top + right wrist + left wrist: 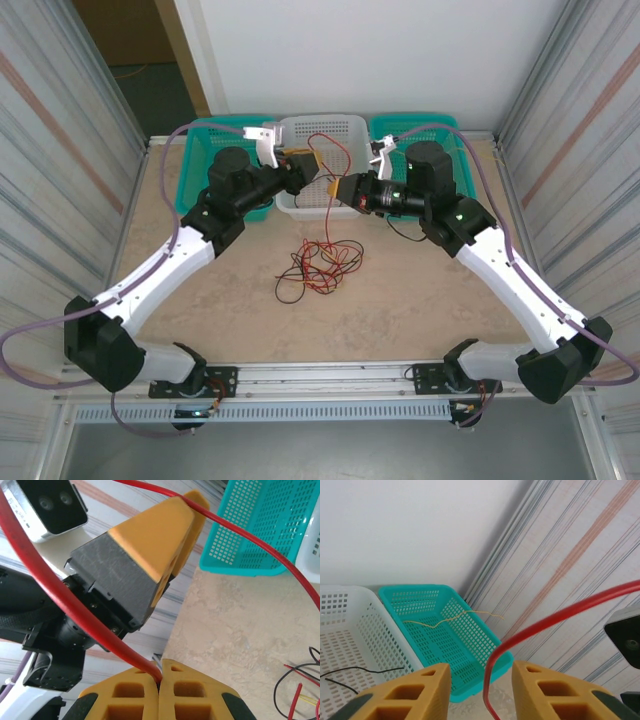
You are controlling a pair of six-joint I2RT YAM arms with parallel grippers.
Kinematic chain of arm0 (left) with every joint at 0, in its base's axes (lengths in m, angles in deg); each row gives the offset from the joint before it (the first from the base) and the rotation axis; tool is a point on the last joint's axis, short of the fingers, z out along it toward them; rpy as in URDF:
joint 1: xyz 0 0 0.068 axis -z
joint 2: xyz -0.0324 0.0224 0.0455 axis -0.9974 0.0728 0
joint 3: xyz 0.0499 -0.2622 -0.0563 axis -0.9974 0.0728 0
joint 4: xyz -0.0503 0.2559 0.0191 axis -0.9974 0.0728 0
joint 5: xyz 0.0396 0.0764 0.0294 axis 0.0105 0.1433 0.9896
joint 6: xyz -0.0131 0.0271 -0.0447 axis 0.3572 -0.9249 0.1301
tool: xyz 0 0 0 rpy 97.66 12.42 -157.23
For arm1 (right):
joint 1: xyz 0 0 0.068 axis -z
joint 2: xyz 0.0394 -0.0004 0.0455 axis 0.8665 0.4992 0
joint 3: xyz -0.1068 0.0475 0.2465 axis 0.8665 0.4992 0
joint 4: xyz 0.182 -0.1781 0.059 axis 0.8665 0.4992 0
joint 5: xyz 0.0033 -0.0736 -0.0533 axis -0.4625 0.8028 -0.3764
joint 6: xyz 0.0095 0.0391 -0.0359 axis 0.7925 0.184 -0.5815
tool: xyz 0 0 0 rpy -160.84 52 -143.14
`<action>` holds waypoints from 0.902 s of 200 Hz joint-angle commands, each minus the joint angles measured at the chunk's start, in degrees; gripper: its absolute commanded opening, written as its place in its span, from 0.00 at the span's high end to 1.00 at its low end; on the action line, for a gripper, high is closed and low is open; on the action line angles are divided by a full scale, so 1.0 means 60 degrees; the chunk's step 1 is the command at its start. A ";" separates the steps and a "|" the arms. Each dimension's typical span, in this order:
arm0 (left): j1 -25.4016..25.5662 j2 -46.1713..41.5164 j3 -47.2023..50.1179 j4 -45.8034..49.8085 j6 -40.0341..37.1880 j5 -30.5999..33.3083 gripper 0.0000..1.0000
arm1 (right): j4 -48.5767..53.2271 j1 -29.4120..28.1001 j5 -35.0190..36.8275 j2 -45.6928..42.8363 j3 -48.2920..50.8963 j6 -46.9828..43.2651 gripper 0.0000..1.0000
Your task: Untangle the cables
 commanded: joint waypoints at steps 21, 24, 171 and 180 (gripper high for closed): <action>-0.0133 0.0129 0.0229 -0.0685 0.0187 -0.0257 0.70 | -0.0551 -0.0149 -0.0252 0.0047 0.0106 0.0349 1.00; -0.0147 0.0129 0.0248 -0.0726 0.0211 -0.0256 0.71 | -0.0562 -0.0162 -0.0250 0.0047 0.0121 0.0362 1.00; 0.0349 -0.2159 -0.0086 0.6803 -0.1057 0.3509 1.00 | 0.3083 0.1245 0.2756 0.0664 -0.1476 -0.1449 0.76; 0.0328 -0.2281 -0.0422 0.7630 -0.1017 0.3879 1.00 | 0.3266 0.1257 0.2842 0.0879 -0.1661 -0.1608 0.66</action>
